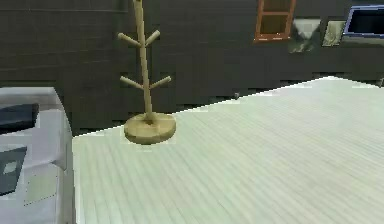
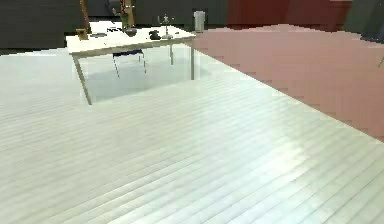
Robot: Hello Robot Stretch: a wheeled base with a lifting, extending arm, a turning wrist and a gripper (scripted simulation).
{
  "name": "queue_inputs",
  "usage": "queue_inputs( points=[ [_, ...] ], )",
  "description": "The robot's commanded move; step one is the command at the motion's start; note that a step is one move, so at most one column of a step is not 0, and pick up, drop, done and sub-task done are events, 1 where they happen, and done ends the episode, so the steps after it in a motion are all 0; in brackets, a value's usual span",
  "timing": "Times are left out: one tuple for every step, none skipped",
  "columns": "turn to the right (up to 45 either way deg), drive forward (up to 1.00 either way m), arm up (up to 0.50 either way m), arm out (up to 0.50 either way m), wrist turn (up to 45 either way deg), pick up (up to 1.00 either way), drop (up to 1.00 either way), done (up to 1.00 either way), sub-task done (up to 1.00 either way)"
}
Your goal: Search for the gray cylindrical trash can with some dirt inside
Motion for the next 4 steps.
queue_inputs(
  points=[
    [45.0, 0.0, 0.0, 0.0, 0.0, 0.0, 0.0, 0.0, 0.0],
    [45.0, 0.0, 0.0, 0.0, 0.0, 0.0, 0.0, 0.0, 0.0],
    [36.0, 0.0, 0.0, 0.0, 0.0, 0.0, 0.0, 0.0, 0.0],
    [3.0, 0.0, 0.0, 0.0, 0.0, 0.0, 0.0, 0.0, 0.0]
  ],
)
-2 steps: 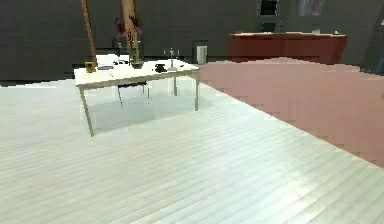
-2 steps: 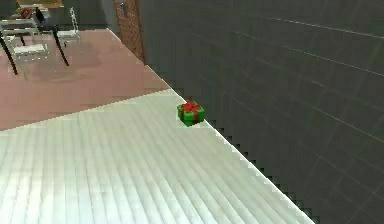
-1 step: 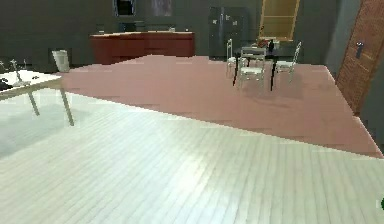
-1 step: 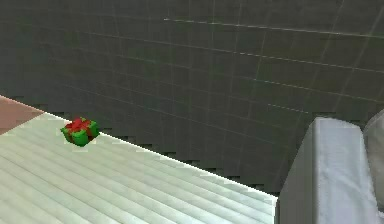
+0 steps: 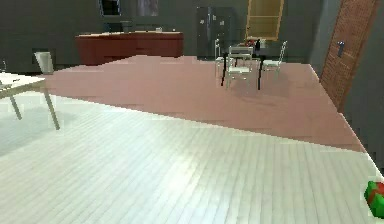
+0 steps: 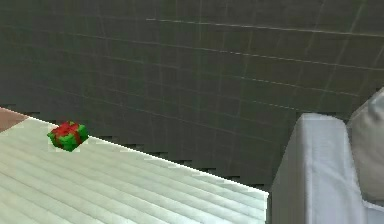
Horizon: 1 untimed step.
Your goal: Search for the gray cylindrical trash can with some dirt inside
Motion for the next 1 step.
queue_inputs(
  points=[
    [0.0, 0.15, 0.0, 0.0, 0.0, 0.0, 0.0, 0.0, 0.0]
  ],
)
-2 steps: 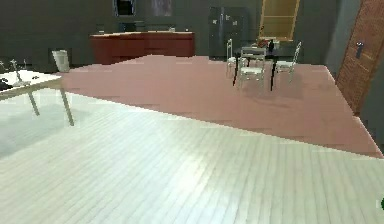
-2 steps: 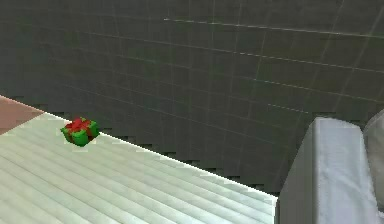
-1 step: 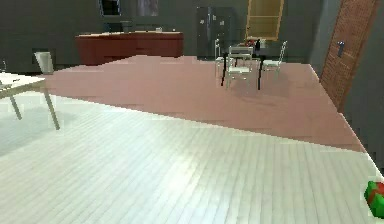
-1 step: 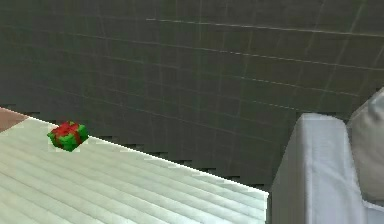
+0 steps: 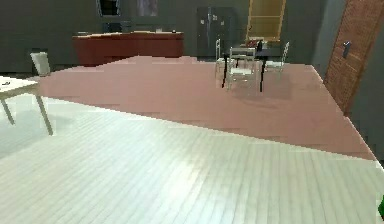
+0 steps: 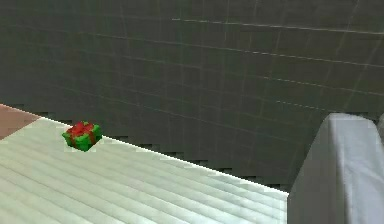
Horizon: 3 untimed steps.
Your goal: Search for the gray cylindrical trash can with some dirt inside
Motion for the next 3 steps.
queue_inputs(
  points=[
    [-24.0, 0.0, 0.0, 0.0, 0.0, 0.0, 0.0, 0.0, 0.0],
    [0.0, 1.0, 0.0, 0.0, 0.0, 0.0, 0.0, 0.0, 0.0],
    [-3.0, 0.0, 0.0, 0.0, 0.0, 0.0, 0.0, 0.0, 0.0]
  ],
)
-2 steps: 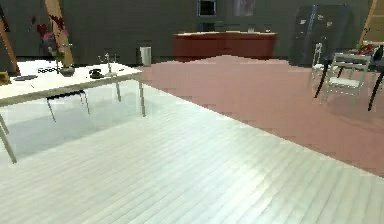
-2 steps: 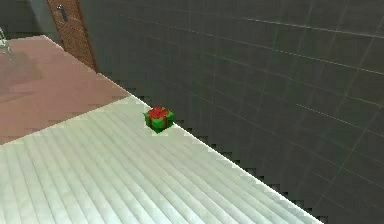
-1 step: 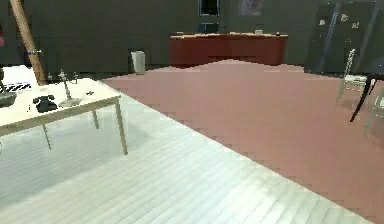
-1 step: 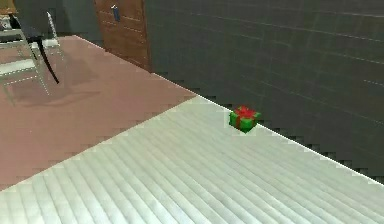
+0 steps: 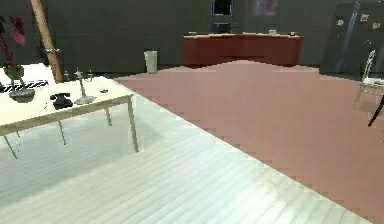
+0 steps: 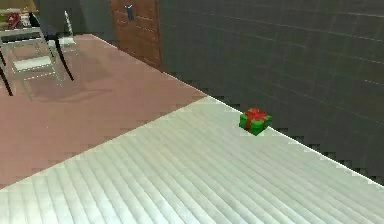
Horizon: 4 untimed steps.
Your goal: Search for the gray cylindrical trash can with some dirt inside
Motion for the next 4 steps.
queue_inputs(
  points=[
    [0.0, 1.0, 0.0, 0.0, 0.0, 0.0, 0.0, 0.0, 0.0],
    [0.0, 1.0, 0.0, 0.0, 0.0, 0.0, 0.0, 0.0, 0.0],
    [0.0, 0.2, 0.0, 0.0, 0.0, 0.0, 0.0, 0.0, 0.0],
    [-18.0, 0.0, 0.0, 0.0, 0.0, 0.0, 0.0, 0.0, 0.0]
  ],
)
